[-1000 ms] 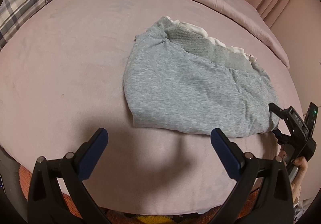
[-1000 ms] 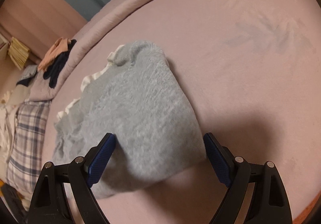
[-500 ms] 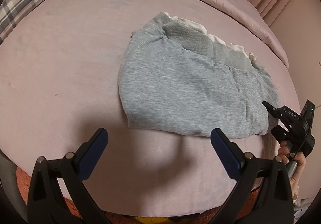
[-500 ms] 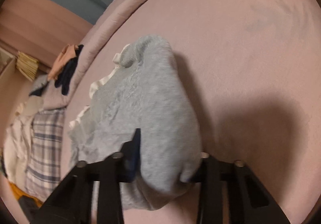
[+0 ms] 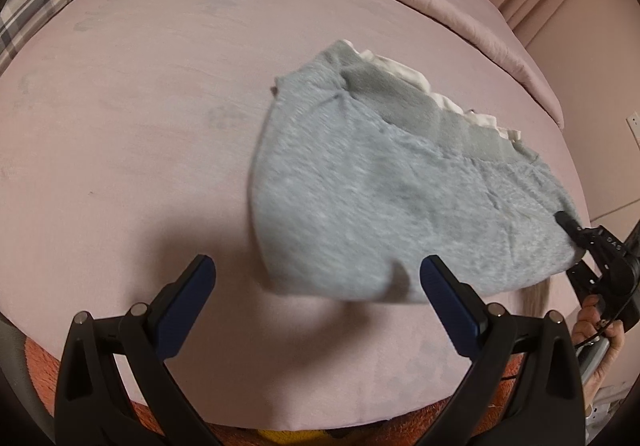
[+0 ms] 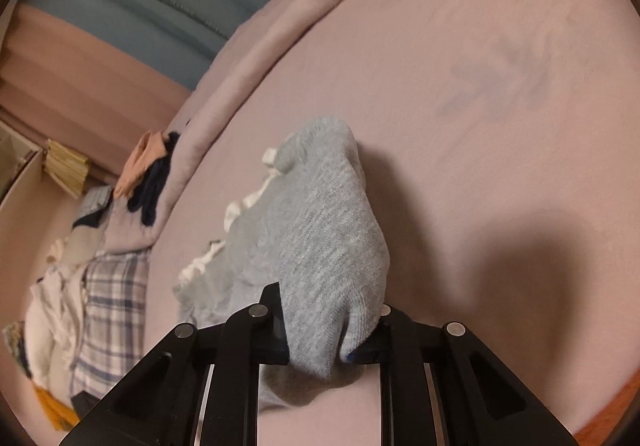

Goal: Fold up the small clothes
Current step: 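Grasp the side of the folded sweatshirt with the right tool, then lift the side with the right tool and fold it over the bundle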

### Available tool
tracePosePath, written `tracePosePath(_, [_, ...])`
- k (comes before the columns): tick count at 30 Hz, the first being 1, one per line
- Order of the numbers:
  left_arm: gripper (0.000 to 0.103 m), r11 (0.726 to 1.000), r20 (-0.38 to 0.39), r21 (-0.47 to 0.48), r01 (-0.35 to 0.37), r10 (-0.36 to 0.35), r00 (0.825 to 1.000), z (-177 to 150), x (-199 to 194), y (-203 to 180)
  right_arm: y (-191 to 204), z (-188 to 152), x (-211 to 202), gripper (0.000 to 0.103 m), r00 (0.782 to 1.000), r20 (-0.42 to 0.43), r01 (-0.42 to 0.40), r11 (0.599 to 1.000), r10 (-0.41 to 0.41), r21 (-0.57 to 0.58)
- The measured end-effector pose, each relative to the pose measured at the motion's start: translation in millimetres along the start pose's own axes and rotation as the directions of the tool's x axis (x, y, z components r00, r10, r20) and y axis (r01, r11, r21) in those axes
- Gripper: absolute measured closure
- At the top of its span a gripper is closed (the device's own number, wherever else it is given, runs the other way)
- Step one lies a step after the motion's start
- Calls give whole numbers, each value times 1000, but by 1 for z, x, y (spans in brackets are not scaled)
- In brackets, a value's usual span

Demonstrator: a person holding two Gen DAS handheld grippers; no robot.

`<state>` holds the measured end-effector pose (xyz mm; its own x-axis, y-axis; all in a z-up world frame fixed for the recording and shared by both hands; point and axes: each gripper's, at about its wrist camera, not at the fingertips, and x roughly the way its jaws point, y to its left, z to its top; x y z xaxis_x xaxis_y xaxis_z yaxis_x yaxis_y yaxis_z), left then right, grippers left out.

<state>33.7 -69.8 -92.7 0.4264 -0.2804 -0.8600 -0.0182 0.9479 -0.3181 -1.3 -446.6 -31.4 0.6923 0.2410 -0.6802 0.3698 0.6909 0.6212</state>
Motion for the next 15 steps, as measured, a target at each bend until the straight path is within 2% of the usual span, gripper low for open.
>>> tracePosePath(4, [1,1000,-18,9,14,-14,1000,-3,3,-6,-4,5,-18,85,998,52,17,1000,-17,5])
tracePosePath(7, [1,999,-31,20,27,-26,999,-5,4,-11,-2,8,-34,85,991,118,73,997,-69,-24])
tracePosePath(10, [1,999,-39,26,34,-33,999,-5,7,-14,1,10,-42,85,985,146,96,995,-89,-41])
tracePosePath(15, [1,999,-50,28,31,-29,998,-4,9,-15,26,8,-37,85,975,178,163,976,-137,-144])
